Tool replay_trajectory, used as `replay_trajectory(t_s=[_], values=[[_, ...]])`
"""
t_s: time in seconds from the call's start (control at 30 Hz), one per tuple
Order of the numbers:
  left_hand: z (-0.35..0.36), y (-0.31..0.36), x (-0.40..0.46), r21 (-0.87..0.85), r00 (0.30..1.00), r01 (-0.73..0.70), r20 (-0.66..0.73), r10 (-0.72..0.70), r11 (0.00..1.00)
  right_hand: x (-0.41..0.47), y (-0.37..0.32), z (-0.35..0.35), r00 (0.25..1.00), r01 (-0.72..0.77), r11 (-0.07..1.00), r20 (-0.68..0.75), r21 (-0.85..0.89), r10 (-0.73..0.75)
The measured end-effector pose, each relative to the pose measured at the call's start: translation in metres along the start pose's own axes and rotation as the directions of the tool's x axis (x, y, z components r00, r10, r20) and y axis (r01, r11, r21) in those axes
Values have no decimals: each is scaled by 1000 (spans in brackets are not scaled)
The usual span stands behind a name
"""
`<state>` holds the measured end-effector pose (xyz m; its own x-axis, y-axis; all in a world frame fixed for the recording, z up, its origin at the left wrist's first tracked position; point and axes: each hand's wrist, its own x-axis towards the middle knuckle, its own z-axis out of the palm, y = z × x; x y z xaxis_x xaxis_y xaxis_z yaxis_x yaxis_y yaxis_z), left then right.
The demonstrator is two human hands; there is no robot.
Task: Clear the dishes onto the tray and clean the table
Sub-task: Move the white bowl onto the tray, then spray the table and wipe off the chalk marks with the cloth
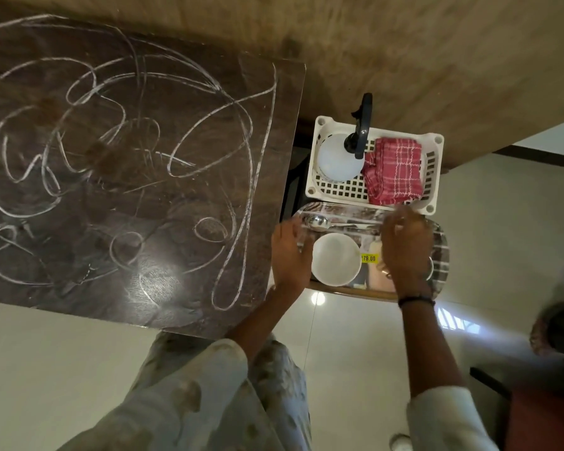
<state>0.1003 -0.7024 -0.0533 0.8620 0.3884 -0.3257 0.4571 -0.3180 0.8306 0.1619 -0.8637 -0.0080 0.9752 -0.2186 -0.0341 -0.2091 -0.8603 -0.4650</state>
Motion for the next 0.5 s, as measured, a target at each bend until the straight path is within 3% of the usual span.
replay_trajectory(t_s=[0.07,0.17,0.33,0.5], values=[[3,18,25,-50,999,-39,34,40,998,44,3,1,1000,-9,1000,-9,1,9],[14,38,71,-147,990,-88,93,103,985,99,15,14,990,-140,990,29,-35,141],[34,60,127,-141,947,-197,229,225,970,137,25,35,933,-256,955,221,-149,285],[45,78,155,-106,885,-250,378,272,962,154,48,56,872,-380,921,300,-82,386]])
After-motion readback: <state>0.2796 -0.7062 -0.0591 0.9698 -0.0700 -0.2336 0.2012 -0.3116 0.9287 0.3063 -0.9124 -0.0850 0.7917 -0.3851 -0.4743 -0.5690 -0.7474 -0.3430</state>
